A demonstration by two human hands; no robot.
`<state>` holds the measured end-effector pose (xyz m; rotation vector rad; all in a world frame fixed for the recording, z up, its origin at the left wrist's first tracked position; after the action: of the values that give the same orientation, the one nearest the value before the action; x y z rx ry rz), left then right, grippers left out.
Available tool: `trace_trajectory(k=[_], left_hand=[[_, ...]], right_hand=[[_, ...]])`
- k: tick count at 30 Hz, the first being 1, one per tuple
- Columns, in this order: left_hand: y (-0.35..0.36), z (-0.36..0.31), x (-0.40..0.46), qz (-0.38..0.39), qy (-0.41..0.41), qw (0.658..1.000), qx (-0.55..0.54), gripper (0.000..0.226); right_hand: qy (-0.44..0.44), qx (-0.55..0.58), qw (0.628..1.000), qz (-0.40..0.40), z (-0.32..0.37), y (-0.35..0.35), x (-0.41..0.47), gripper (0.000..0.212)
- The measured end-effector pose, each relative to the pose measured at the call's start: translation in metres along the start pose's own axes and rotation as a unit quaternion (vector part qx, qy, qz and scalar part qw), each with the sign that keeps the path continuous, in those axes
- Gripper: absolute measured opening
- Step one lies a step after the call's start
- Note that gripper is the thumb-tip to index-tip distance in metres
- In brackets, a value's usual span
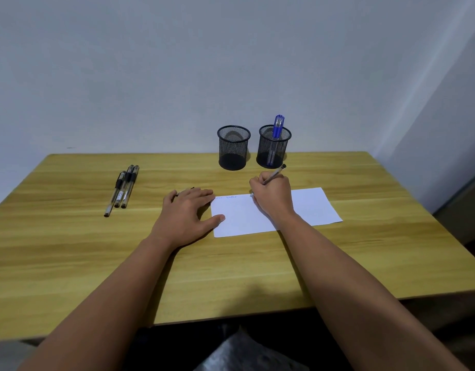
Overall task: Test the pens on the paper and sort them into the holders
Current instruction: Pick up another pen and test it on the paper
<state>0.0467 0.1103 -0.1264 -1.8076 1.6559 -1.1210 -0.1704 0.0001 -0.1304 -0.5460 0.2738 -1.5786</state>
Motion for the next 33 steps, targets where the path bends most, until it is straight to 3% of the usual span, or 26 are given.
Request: trace_trajectory(k=[15, 23, 30, 33], left_hand=[[0.001, 0.002, 0.000, -0.007, 0.001, 1.000, -0.003, 0.072], [0.002, 0.001, -0.002, -0.003, 0.000, 1.000, -0.003, 0.073], [0.000, -0.003, -0.001, 0.003, 0.002, 1.000, -0.004, 0.070], [-0.008, -0.003, -0.001, -0.066, 0.029, 0.995, -0.065, 0.057]], right_hand=[[-0.027, -0.002, 1.000, 0.011, 0.005, -0.002, -0.004, 0.039], [0.064, 0.073, 0.995, -0.035, 0.002, -0.011, 0.002, 0.032], [0.086, 0.104, 0.990, 0.043, 0.011, -0.006, 0.003, 0.033], [0.074, 0.111, 0.989, 0.066, 0.027, -0.010, 0.000, 0.028]])
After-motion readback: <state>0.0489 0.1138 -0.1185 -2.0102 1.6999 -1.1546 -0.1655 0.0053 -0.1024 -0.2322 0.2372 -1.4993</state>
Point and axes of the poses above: each hand's wrist, its own x-axis towards the middle knuckle, its own y-axis out of the palm, z = x × y, the point moved 2 cm from there along x, towards the middle knuckle, and after that the axes turned 14 degrees about -x, right-handed, at the moved point
